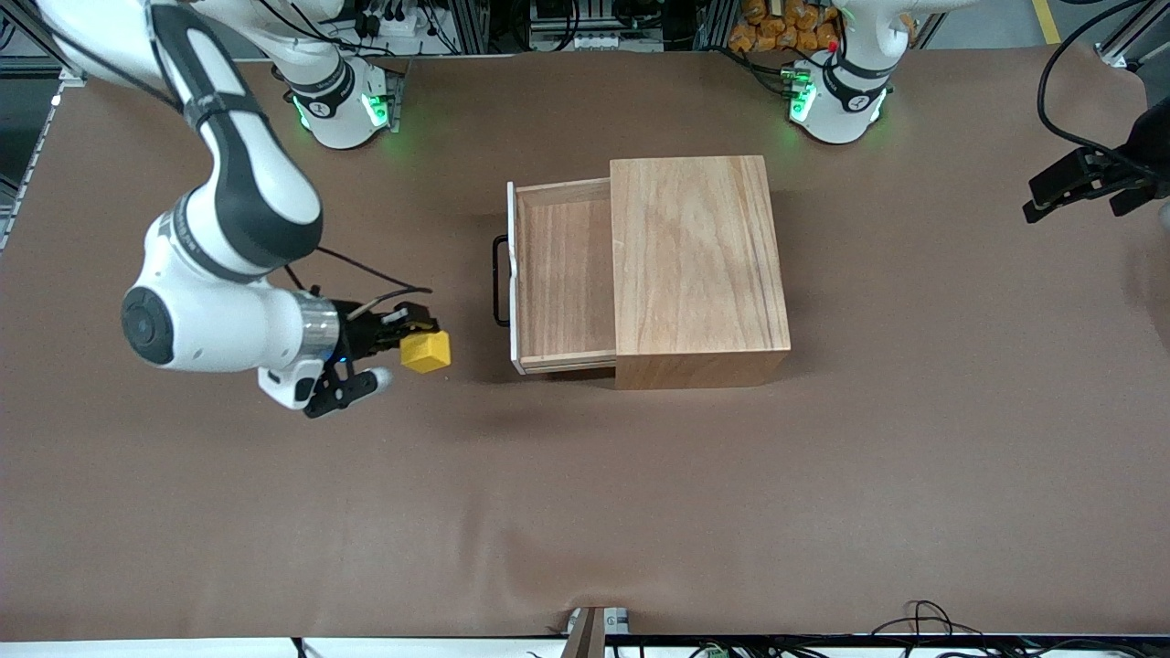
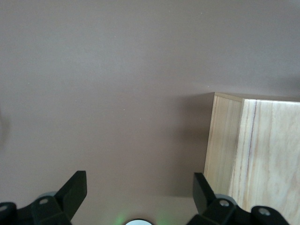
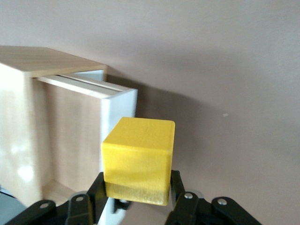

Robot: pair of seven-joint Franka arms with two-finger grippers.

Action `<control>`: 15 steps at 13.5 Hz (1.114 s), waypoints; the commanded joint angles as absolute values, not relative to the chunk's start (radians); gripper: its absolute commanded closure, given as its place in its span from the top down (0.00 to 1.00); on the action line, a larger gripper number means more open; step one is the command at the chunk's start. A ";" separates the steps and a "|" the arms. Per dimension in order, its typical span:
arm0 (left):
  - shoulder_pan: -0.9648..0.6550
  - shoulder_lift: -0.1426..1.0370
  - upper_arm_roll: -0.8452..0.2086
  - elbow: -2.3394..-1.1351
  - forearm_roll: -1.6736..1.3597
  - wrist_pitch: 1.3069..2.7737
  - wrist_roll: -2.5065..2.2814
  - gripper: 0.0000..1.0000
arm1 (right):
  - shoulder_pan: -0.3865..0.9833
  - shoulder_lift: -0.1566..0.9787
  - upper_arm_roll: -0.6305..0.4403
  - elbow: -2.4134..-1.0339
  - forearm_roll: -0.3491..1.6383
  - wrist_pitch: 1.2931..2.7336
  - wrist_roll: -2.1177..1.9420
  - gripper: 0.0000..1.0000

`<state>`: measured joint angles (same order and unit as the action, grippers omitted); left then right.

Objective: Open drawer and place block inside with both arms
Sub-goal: 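Carry the cube with the right gripper into the open drawer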

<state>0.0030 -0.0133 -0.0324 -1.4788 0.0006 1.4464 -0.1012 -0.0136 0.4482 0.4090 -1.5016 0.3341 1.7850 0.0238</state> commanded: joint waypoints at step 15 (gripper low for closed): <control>0.003 -0.067 -0.032 -1.497 0.020 1.427 -0.084 1.00 | 0.371 0.485 0.403 -1.666 0.160 2.083 0.629 0.22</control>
